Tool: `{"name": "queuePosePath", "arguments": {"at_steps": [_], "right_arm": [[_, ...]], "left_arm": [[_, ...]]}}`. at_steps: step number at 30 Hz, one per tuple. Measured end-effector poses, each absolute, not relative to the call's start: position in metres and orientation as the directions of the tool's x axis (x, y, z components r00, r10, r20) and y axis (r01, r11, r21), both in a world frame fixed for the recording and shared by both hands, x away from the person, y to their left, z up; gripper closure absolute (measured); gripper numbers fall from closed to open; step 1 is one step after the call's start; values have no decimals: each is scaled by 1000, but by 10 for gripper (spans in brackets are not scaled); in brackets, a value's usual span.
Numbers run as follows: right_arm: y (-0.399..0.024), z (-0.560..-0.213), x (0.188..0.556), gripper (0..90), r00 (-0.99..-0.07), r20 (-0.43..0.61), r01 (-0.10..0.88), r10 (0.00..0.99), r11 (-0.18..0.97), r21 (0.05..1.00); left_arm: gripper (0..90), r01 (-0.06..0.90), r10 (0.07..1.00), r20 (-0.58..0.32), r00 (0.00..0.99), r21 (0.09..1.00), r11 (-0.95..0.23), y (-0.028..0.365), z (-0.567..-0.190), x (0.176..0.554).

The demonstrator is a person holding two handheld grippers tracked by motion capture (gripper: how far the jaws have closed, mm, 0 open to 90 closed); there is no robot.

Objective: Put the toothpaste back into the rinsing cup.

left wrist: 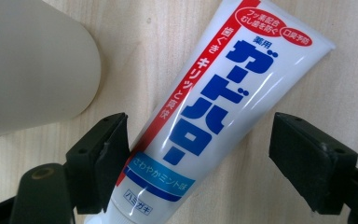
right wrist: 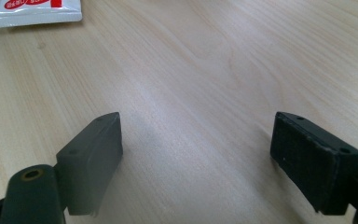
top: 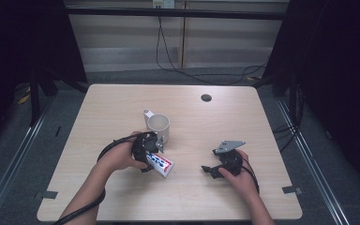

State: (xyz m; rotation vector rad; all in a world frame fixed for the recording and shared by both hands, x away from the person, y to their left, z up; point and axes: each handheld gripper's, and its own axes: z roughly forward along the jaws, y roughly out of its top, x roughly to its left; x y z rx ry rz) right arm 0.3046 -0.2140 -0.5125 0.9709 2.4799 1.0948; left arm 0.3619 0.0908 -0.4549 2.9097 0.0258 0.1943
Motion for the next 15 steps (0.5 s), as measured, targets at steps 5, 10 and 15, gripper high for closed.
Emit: {"name": "queuePosePath", "arguments": {"at_steps": [5, 10, 15], "right_arm": [[-214, -512, 305, 164, -742, 29, 473, 670, 492, 731], [-214, -512, 305, 164, -742, 29, 472, 669, 492, 731], [-214, -512, 305, 165, -742, 29, 472, 669, 492, 731]], "left_arm": [[205, 9, 39, 126, 991, 229, -973, 91, -459, 364], [178, 13, 40, 108, 993, 240, -971, 92, -466, 366], [225, 32, 60, 108, 992, 249, -968, 93, -468, 366]]}}
